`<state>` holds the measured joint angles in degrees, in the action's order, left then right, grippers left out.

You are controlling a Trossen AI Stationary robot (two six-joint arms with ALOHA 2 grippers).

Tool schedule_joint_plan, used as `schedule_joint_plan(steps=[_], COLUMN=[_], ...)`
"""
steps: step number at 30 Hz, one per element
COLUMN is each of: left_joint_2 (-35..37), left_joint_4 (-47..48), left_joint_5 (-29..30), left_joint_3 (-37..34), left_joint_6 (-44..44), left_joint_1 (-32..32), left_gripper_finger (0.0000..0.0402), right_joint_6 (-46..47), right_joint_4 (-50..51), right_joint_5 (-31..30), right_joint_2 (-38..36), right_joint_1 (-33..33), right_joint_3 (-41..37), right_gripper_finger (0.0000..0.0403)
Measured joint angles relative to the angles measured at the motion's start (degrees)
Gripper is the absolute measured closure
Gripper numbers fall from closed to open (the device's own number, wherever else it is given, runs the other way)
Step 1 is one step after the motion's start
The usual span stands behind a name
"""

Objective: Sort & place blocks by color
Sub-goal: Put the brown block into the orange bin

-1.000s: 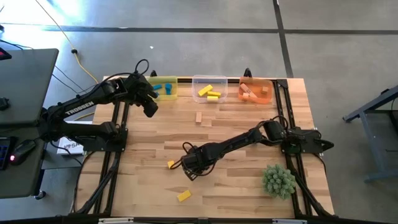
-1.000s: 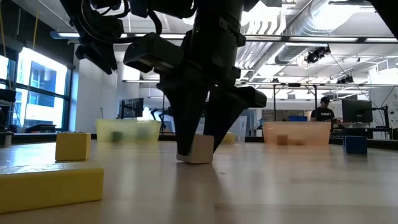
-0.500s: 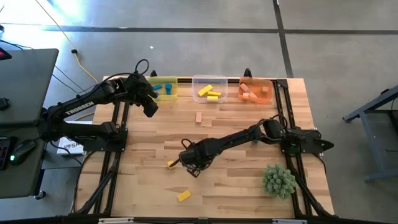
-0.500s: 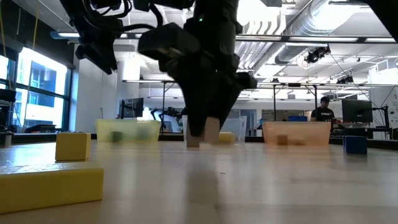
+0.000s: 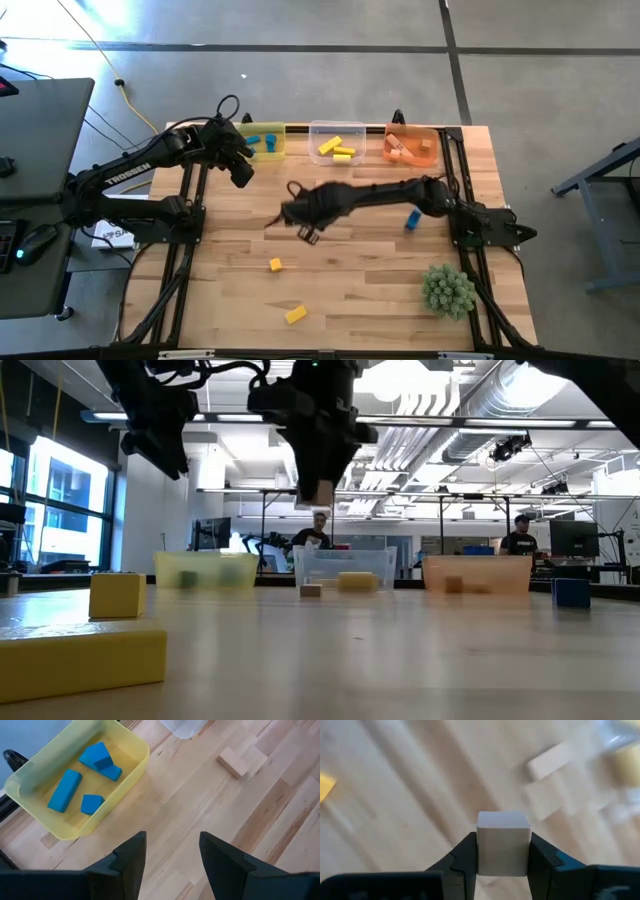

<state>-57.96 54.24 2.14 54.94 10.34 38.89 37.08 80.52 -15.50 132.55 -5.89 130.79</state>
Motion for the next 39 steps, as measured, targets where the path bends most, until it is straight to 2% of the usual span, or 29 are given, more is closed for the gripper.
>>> schedule_joint_plan(steps=[4,9,14,18,26,30,33,39], left_joint_2=[0.53,0.9,0.9,0.9,0.88,0.87,0.86,0.86], left_joint_4=[-0.1,-1.84,-4.74,-8.96,-14.87,-16.37,-17.3,-17.29], left_joint_5=[0.08,1.49,4.51,4.56,5.14,7.6,9.69,10.41], left_joint_3=[0.0,0.0,0.0,0.0,0.0,0.0,0.0,0.0], left_joint_6=[-0.12,-1.48,-1.57,-1.6,-7.78,-10.71,-12.43,-13.08], left_joint_1=[0.07,0.11,0.13,0.13,0.13,0.13,0.13,0.13], left_gripper_finger=[0.0229,0.0229,0.0229,0.0229,0.0229,0.0229,0.0229,0.0229], right_joint_6=[-2.84,-4.13,-4.14,-4.72,-10.28,-12.06,-12.08,-7.36], right_joint_4=[2.88,3.63,7.64,9.75,9.52,9.46,9.36,9.21], right_joint_5=[-1.36,-2.35,-6.87,-10.5,-11.44,-12.65,-13.14,-13.33], right_joint_2=[-0.11,-3.76,-6.01,-7.65,-9.18,-9.22,-9.92,-16.11], right_joint_1=[3.22,7.53,12.22,16.37,23.02,24.9,26.22,29.5], right_joint_3=[4.32,2.55,2.53,2.53,2.53,2.01,-1.73,-17.85], right_gripper_finger=[0.0303,0.0303,0.0303,0.0303,0.0303,0.0303,0.0303,0.0303])
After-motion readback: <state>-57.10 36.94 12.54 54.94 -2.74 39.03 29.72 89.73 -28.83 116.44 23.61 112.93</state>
